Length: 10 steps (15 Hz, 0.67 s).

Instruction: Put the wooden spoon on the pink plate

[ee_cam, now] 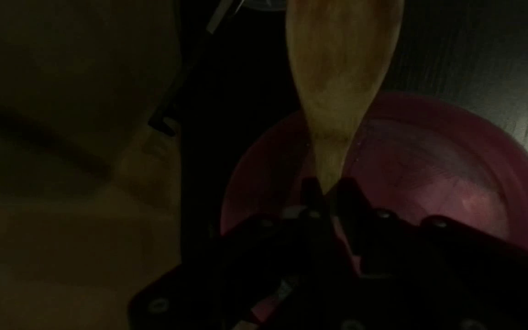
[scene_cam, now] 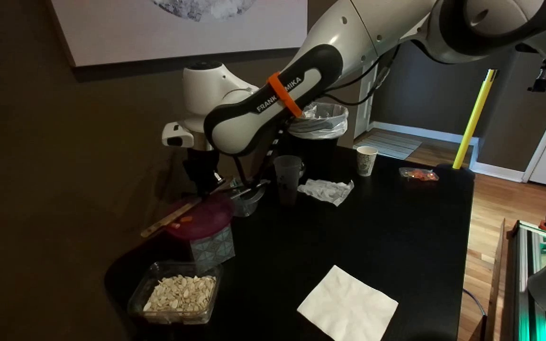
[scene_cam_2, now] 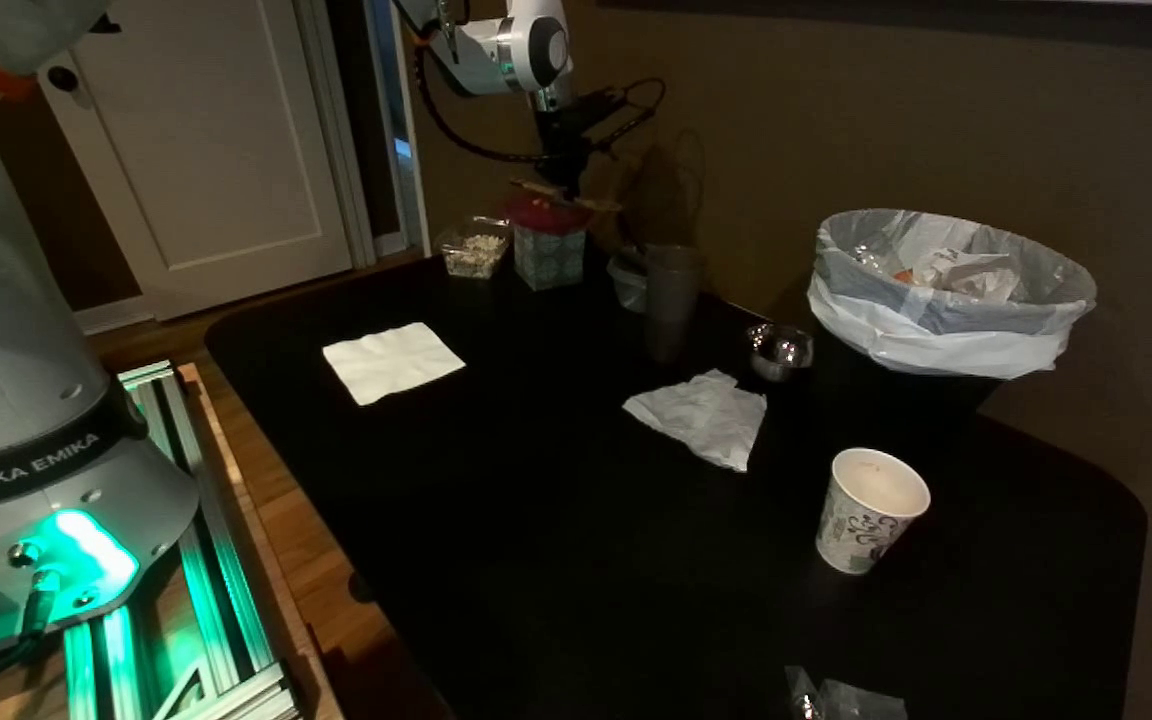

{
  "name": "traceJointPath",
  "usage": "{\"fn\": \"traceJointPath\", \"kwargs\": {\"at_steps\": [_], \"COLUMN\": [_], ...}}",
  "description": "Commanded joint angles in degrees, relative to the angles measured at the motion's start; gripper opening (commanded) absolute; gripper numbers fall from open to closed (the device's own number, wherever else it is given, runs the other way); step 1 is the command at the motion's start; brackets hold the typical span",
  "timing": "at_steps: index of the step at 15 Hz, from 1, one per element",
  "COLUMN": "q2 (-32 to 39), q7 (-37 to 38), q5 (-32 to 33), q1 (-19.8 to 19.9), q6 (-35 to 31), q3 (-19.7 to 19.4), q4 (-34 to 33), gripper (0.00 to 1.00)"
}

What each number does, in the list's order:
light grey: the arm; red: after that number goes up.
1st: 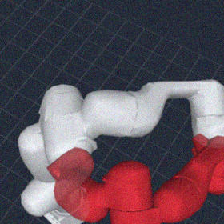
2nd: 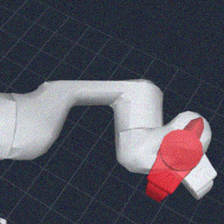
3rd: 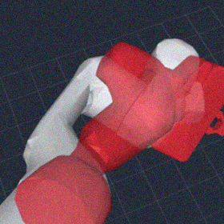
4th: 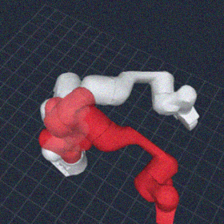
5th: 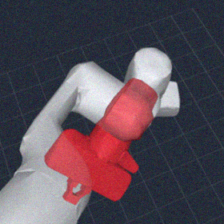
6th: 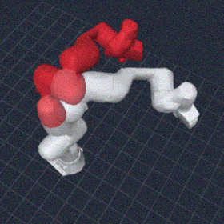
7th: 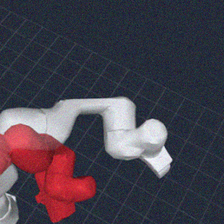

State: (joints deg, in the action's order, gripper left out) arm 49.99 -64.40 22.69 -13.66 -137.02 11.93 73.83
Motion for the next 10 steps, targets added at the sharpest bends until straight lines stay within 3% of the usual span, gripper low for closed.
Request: {"fn": "traceJointPath", "kwargs": {"at_steps": [1,4,5,6,10], "q2": [1.0,0.8,0.7,0.7,-1.6], "q7": [-4.6,-6.4,-6.7,-7.0,-7.4], "q5": [-2.7,-3.5,-3.7,-3.9,-4.1], "q1": [0.6,0.5,0.4,0.3,0.0], "q6": [3.2,4.0,4.1,4.2,4.6], "q3": [0.5,0.4,0.5,0.5,0.7], "q4": [-1.7,-1.4,-1.3,-1.3,-0.3], "gripper": [0.04,0.04,0.39,0.40,0.69]}}
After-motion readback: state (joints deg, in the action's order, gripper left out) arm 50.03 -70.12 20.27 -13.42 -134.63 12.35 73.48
